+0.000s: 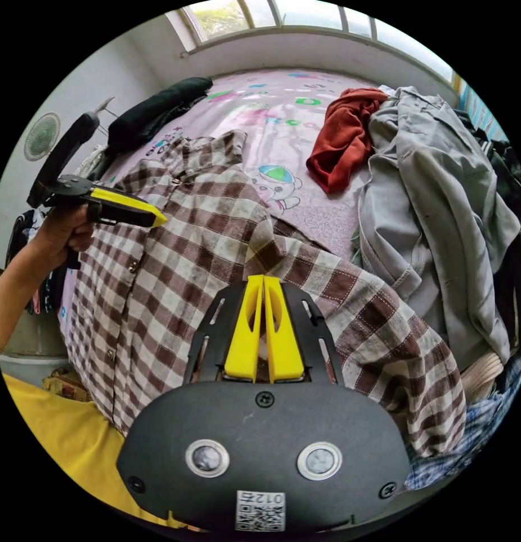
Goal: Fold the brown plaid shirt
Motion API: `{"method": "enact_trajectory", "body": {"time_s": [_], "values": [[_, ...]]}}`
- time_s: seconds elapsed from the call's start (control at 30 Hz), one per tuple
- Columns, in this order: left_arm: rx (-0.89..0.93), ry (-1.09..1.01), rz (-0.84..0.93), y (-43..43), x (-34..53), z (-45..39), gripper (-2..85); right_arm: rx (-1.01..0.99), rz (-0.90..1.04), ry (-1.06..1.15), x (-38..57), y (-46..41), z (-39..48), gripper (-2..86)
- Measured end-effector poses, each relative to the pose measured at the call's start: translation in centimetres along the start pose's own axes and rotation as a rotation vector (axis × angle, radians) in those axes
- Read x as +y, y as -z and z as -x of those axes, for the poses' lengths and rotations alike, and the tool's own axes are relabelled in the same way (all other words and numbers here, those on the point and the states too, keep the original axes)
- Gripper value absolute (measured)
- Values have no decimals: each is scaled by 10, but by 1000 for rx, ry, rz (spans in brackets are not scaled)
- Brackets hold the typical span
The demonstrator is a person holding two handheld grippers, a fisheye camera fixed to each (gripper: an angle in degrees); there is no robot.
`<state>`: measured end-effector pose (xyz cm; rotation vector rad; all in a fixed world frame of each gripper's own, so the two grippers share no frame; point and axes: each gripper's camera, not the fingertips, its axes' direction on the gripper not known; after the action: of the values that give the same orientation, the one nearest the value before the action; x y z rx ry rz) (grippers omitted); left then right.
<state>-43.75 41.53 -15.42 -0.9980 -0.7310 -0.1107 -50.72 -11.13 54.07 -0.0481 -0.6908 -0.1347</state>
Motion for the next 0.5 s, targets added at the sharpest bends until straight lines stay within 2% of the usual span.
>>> {"method": "enact_trajectory", "body": {"time_s": [0.17, 0.33, 0.5], "values": [[3, 98, 7, 17, 112, 14, 3, -77, 51, 71, 41, -18, 29, 1], [-37, 343, 21, 28, 250, 45, 4, -49, 141, 129, 66, -58, 55, 1], [-71, 487, 43, 34, 321, 82, 5, -2, 154, 157, 74, -80, 63, 1]]}}
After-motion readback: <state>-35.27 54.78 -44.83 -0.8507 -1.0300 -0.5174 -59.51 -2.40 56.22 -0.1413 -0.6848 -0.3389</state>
